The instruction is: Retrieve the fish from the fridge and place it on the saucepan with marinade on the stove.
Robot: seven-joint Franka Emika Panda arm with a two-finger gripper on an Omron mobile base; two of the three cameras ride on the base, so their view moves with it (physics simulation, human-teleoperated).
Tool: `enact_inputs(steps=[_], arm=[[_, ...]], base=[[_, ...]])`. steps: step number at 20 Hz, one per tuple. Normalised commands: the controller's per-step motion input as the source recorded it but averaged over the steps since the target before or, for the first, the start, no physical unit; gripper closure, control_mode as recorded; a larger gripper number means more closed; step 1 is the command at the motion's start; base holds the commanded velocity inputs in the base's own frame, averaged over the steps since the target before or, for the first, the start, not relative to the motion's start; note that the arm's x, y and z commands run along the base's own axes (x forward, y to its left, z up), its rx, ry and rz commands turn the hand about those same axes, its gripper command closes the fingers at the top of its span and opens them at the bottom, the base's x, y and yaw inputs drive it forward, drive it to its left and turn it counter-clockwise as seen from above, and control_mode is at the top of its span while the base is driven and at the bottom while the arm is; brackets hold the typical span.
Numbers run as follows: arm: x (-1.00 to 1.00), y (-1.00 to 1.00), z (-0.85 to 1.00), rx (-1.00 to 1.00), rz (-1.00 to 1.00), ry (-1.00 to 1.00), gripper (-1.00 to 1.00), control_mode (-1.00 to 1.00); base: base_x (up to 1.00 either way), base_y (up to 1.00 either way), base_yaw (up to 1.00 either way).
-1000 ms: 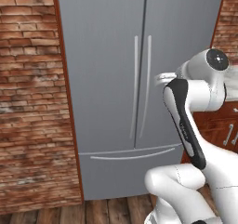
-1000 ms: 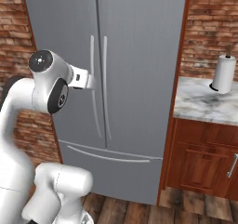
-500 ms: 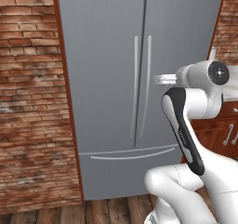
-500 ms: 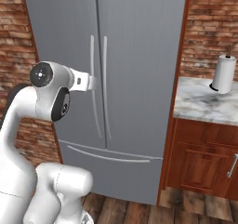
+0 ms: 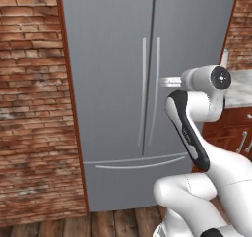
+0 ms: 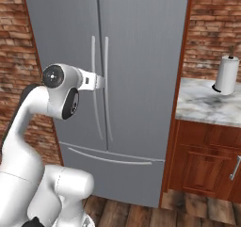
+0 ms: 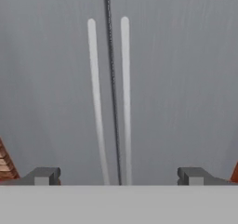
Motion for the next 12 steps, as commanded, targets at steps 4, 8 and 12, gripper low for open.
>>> enact_inputs(steps=[4, 8, 12], arm=[[0.40, -0.15, 0.00, 0.00, 0.00, 0.00, -1.00, -1.00], [0.42, -0.05, 0.00, 0.00, 0.00, 0.00, -1.00, -1.00], [0.48, 0.00, 0.00, 0.00, 0.00, 0.00, -1.00, -1.00]], base=[[0.00, 0.00, 0.00], [0.00, 0.00, 0.00], [0.00, 0.00, 0.00]])
